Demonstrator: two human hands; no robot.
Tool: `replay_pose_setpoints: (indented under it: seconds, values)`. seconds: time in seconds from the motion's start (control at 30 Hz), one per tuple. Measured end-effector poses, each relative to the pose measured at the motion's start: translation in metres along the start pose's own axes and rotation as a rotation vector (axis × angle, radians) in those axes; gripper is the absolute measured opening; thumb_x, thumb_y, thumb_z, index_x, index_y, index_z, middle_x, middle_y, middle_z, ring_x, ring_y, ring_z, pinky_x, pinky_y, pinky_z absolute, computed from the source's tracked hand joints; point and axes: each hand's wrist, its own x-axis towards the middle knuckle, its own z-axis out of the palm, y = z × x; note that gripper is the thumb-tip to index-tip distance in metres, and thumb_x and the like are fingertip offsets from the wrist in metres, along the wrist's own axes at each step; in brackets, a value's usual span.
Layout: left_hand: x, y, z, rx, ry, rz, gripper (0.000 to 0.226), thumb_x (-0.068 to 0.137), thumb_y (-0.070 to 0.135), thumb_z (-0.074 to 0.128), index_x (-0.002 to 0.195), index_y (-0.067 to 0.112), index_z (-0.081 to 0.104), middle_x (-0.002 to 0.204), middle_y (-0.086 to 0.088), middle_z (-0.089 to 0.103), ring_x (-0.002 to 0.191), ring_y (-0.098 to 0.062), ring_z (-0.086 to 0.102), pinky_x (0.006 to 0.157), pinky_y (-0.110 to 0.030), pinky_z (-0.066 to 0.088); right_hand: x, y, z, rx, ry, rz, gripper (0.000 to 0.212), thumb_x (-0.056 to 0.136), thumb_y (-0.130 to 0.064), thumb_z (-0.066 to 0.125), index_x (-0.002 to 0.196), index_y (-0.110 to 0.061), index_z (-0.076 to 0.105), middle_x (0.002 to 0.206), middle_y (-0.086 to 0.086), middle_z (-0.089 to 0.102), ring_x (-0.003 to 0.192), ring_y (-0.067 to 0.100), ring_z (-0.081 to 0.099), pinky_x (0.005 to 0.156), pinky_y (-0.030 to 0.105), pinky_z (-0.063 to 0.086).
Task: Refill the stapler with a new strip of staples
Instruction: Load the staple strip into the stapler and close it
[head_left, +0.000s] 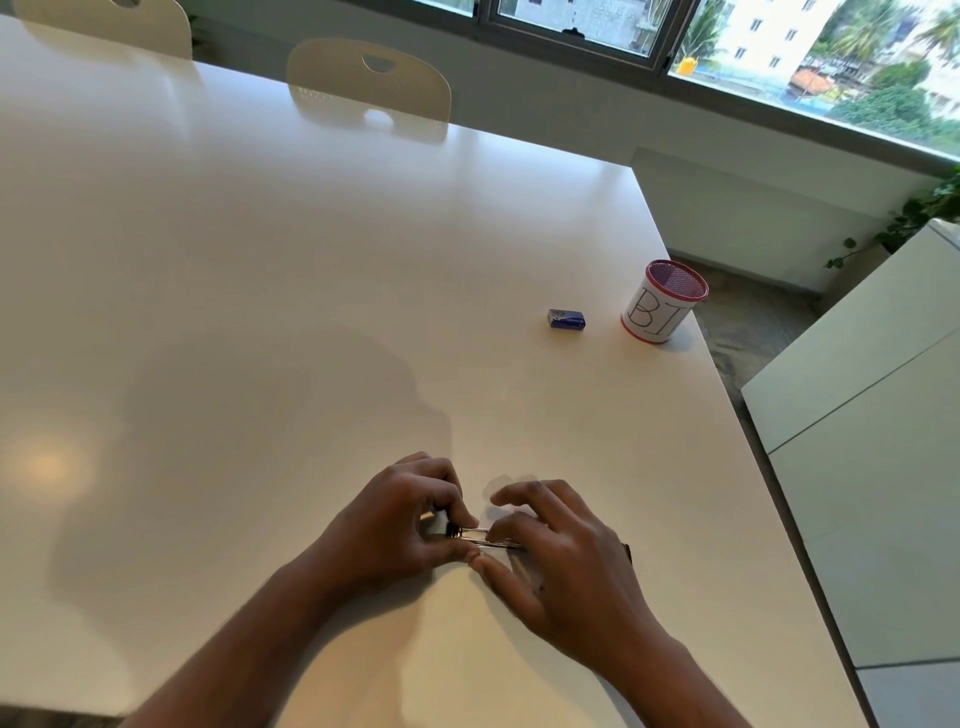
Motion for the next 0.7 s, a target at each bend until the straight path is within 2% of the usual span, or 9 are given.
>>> replay_pose_setpoints:
  seconds: [0.17, 0.33, 0.47, 0.6, 0.7]
  values:
    - [0.0, -0.002, 0.0, 0.008, -0.007, 0.003, 0.021, 0.074, 0.042, 0.089, 0.082, 0.027, 0.077, 0.085, 0.02, 0.062, 0.086, -0.005, 0.058, 0.068, -0.018, 0.045, 0.003, -0.003, 0.005, 0.004, 0.004, -0.033, 0.025, 0.095, -0.051, 0.066, 0.097, -0.027, 0.067, 0.124, -0.012, 0.061, 0.121, 0.007, 0.055, 0.079, 0.016, 0.047]
    - [0.0, 0.0, 0.0, 0.0, 0.007, 0.009, 0.023, 0.073, 0.045, 0.089, 0.082, 0.028, 0.078, 0.083, 0.018, 0.063, 0.084, -0.004, 0.058, 0.069, -0.016, 0.043, 0.0, 0.002, 0.004, 0.011, 0.036, -0.025, 0.025, 0.095, -0.054, 0.066, 0.096, -0.029, 0.069, 0.122, -0.014, 0.062, 0.124, 0.006, 0.053, 0.082, 0.014, 0.044]
    - [0.0, 0.0, -0.001, 0.006, 0.0, -0.009, 0.024, 0.071, 0.044, 0.091, 0.084, 0.028, 0.08, 0.083, 0.017, 0.064, 0.086, -0.006, 0.058, 0.069, -0.02, 0.046, -0.008, 0.011, 0.002, 0.13, 0.13, 0.008, 0.02, 0.094, -0.047, 0.072, 0.102, -0.029, 0.073, 0.122, -0.017, 0.064, 0.125, 0.008, 0.054, 0.088, 0.022, 0.052]
    - [-0.001, 0.001, -0.001, 0.005, 0.001, -0.026, 0.025, 0.069, 0.042, 0.093, 0.086, 0.029, 0.08, 0.084, 0.018, 0.064, 0.088, -0.007, 0.058, 0.069, -0.012, 0.041, -0.018, 0.023, 0.003, 0.207, 0.245, 0.052, 0.021, 0.09, -0.036, 0.079, 0.107, -0.024, 0.074, 0.115, -0.016, 0.068, 0.116, 0.01, 0.06, 0.091, 0.027, 0.053]
    - [-0.003, 0.002, -0.002, -0.014, 0.005, -0.03, 0.023, 0.07, 0.04, 0.091, 0.088, 0.032, 0.08, 0.088, 0.02, 0.065, 0.092, -0.007, 0.06, 0.074, -0.012, 0.041, -0.025, 0.03, 0.003, 0.242, 0.316, 0.123, 0.026, 0.086, -0.029, 0.084, 0.109, -0.024, 0.073, 0.113, -0.02, 0.069, 0.112, 0.008, 0.064, 0.088, 0.029, 0.055]
